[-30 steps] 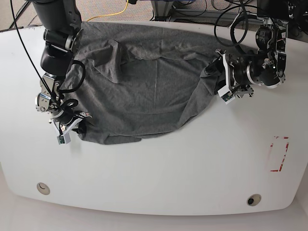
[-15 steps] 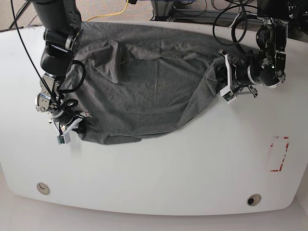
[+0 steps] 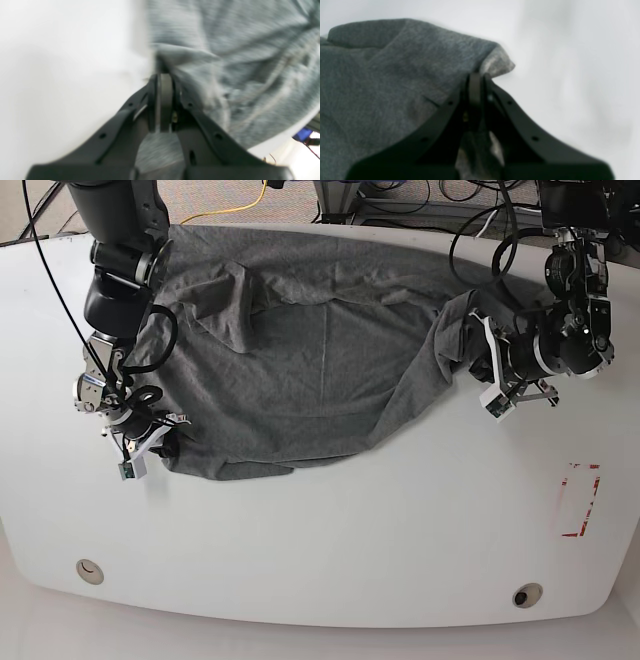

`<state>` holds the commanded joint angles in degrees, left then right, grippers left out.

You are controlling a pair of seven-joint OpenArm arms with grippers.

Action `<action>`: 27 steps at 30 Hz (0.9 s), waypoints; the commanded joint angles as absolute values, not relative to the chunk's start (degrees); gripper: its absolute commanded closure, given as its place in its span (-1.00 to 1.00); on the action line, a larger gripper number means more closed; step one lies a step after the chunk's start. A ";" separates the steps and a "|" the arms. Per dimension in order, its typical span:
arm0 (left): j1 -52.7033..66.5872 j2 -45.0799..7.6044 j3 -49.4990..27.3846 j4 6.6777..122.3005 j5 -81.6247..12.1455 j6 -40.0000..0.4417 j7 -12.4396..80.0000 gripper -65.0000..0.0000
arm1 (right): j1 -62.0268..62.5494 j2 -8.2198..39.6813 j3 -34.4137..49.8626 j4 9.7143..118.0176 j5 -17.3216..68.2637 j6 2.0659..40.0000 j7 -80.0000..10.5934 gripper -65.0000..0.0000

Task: Layout the t-shirt on the table in an organized manner, then fold the t-shirt properly

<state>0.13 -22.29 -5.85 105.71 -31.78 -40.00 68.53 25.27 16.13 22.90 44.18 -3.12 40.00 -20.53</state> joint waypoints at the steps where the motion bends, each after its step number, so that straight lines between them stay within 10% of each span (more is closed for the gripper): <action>1: -0.04 -22.73 -5.85 105.71 -31.78 -40.00 68.53 1.00 | 25.27 16.13 22.90 44.18 -3.12 40.00 -20.53 1.00; 13: -2.95 -24.48 -5.58 105.45 -32.13 -40.00 68.62 0.98 | 25.27 16.13 22.90 44.18 -3.21 40.00 -20.53 1.00; 21: -2.95 -22.73 -5.32 105.71 -32.31 -40.00 75.74 0.26 | 25.27 16.13 22.90 44.18 -3.30 40.00 -20.44 1.00; 27: -0.84 -21.67 -8.40 105.45 -31.87 -40.00 75.74 0.11 | 25.27 16.13 22.90 44.18 -3.21 40.00 -20.44 1.00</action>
